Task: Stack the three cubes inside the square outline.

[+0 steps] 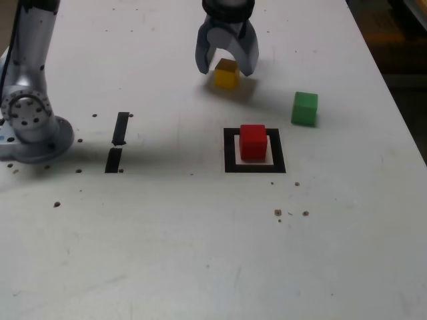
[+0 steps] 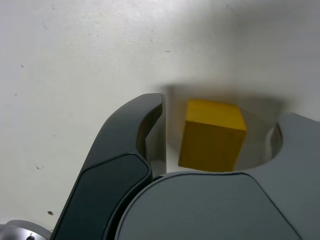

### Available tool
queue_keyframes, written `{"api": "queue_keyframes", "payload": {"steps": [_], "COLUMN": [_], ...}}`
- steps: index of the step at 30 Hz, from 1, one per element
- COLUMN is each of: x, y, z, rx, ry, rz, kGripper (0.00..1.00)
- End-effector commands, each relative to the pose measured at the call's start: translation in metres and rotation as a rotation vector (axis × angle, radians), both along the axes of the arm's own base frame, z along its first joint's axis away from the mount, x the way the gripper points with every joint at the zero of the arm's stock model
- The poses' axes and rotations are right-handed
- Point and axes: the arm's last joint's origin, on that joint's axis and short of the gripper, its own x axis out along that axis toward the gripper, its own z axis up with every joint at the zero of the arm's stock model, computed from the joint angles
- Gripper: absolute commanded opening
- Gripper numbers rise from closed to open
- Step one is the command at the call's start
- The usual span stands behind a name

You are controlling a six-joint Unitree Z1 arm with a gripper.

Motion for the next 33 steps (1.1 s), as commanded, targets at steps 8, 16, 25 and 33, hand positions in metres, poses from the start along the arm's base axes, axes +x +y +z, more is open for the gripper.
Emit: {"api": "queue_keyframes", "payload": {"steps": [8, 16, 25, 33], "x": [0.007, 0.003, -0.009, 0.002], "y": [-0.003, -0.011, -0.07, -0.166], "z": [-0.006, 0.016, 0.092, 0.096], "rx": [-0.047, -0.071, -0.058, -0.075], "ry": [-0.012, -0.044, -0.086, -0.095], "rz": [-0.02, -0.018, 0.046, 0.13], "kGripper": [0.36, 0.15, 0.13, 0.13]}}
